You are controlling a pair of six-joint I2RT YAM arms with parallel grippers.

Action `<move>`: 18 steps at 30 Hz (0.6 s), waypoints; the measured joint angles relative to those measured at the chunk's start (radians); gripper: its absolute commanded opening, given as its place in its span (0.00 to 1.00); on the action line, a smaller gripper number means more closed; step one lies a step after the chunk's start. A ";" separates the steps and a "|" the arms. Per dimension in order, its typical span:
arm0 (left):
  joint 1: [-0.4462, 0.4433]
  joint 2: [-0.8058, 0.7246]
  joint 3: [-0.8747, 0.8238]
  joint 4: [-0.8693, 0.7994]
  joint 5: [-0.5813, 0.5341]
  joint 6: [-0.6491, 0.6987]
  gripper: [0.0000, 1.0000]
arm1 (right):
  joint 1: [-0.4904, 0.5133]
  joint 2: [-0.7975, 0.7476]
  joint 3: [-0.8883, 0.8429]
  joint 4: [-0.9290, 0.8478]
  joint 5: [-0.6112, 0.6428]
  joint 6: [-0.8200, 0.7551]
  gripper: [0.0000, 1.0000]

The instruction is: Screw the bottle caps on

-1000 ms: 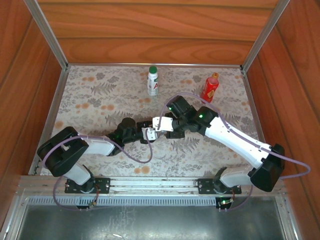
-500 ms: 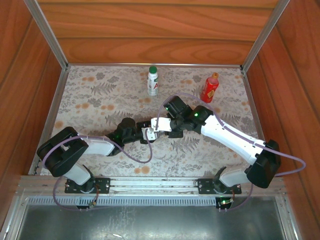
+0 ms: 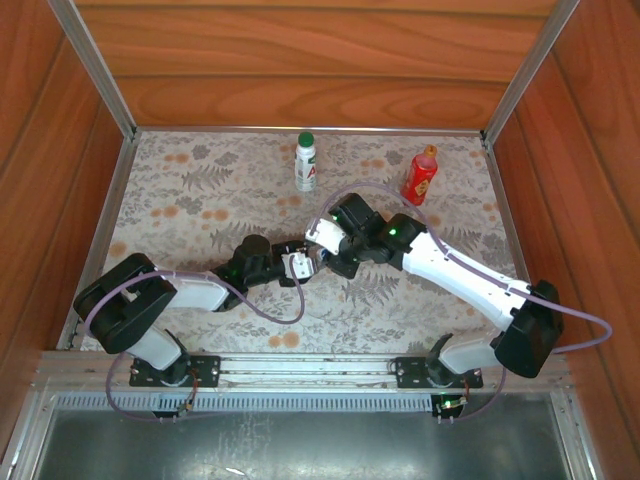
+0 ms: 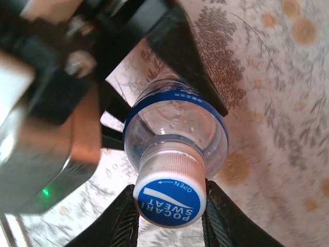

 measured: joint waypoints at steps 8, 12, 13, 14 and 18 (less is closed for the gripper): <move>0.002 0.001 0.000 0.005 -0.018 -0.002 0.60 | 0.000 0.010 0.008 0.003 0.031 0.655 0.32; 0.002 0.001 0.001 0.006 -0.033 -0.002 0.59 | 0.000 0.008 0.001 0.026 0.033 0.855 0.37; 0.002 0.001 0.001 0.006 -0.036 -0.002 0.59 | 0.000 0.006 -0.003 0.032 0.033 0.866 0.40; 0.002 0.001 0.001 0.006 -0.038 -0.002 0.59 | 0.000 0.002 -0.008 0.042 0.036 0.870 0.43; -0.003 0.001 0.001 0.002 -0.024 0.007 0.59 | -0.019 -0.047 -0.038 0.114 0.066 0.733 0.58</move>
